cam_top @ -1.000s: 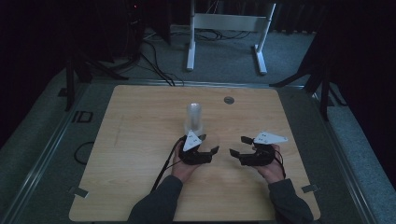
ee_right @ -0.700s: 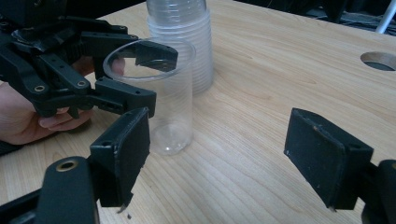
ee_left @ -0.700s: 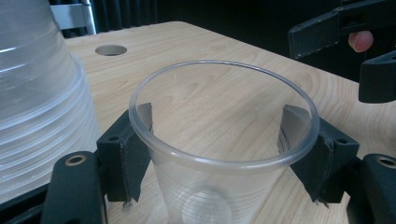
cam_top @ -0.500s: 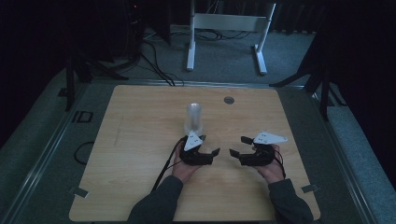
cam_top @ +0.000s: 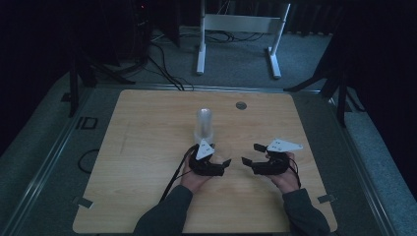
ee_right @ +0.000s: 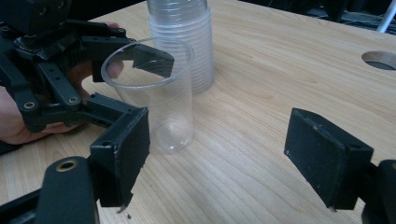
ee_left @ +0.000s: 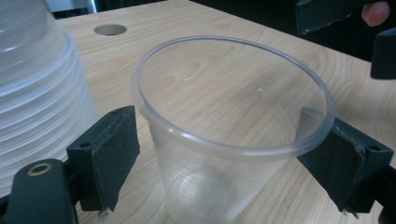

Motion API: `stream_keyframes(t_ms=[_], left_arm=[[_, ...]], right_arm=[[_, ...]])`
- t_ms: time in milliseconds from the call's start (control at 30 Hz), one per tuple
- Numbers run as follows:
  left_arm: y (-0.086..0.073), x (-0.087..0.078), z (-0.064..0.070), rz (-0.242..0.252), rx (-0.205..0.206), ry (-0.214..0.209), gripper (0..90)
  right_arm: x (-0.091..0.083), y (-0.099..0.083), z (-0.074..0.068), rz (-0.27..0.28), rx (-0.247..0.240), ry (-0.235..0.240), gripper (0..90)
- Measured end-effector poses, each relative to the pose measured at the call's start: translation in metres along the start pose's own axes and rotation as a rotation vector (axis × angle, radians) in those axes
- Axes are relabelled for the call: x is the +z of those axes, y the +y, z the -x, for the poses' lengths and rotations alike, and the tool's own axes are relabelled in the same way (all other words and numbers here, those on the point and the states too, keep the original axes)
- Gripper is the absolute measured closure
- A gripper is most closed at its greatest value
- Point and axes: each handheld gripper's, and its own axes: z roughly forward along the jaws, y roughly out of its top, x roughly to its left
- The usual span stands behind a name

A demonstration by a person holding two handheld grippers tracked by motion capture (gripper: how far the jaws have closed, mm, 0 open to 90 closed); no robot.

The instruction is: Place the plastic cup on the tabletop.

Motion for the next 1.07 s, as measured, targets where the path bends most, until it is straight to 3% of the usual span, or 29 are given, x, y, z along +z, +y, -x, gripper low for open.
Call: stream_keyframes(t_ms=[733, 1067], left_arm=[[-0.020, -0.035, -0.007, -0.037, -0.008, -0.007, 14.2], [-0.029, -0.052, -0.012, -0.048, -0.037, 0.008, 14.2]], right_arm=[[-0.001, 0.000, 0.001, 0.003, 0.003, -0.002, 21.7], [-0.003, -0.001, 0.003, 0.007, 0.010, -0.006, 21.5]])
